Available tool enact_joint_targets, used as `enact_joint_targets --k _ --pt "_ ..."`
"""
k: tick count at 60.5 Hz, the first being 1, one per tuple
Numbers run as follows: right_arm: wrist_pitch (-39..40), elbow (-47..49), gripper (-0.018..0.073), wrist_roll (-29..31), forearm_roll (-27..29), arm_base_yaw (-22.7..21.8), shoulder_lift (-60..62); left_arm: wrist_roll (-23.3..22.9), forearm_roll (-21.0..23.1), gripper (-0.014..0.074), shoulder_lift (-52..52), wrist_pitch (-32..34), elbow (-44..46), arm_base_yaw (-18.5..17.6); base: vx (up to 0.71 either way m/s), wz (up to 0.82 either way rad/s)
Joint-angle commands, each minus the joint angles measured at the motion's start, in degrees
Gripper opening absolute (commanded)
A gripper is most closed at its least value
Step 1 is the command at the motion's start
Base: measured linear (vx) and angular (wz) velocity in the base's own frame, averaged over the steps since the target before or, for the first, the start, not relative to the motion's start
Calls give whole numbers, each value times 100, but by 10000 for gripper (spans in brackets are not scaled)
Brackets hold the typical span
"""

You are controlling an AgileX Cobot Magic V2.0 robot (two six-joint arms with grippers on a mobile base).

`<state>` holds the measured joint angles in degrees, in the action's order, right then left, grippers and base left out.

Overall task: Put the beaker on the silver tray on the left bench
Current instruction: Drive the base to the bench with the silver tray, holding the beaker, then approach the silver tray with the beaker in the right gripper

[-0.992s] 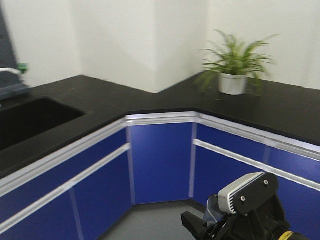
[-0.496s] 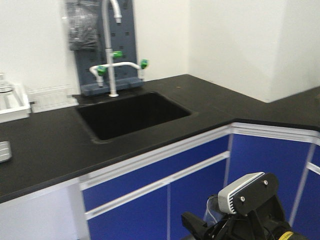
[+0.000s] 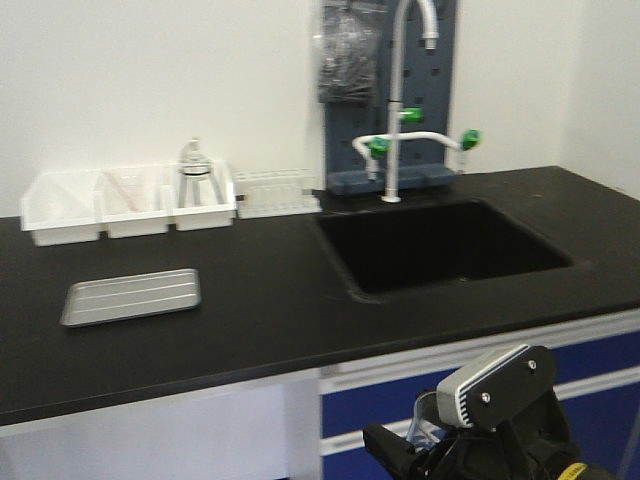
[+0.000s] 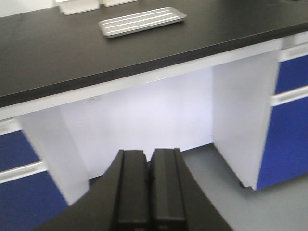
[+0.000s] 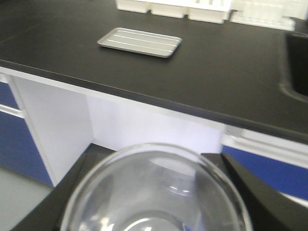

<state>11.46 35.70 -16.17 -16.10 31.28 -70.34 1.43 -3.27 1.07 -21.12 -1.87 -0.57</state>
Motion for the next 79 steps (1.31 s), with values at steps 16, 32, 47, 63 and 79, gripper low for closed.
enact_joint_targets --k 16,32,47,63,79 --pt "436 152 -11 49 3 -3 128 -10 17 1 47 467 -113 -31 15 56" --pt "436 152 -11 49 3 -3 128 -10 17 1 47 467 -113 -31 15 40" --pt "436 152 -11 49 3 -3 128 -10 17 1 47 467 -113 -31 17 16" --pt "436 152 -11 55 3 -3 128 -10 17 1 47 467 -113 -31 23 -1" --pt "436 152 -11 55 3 -3 128 -10 17 1 47 467 -113 -31 27 -5"
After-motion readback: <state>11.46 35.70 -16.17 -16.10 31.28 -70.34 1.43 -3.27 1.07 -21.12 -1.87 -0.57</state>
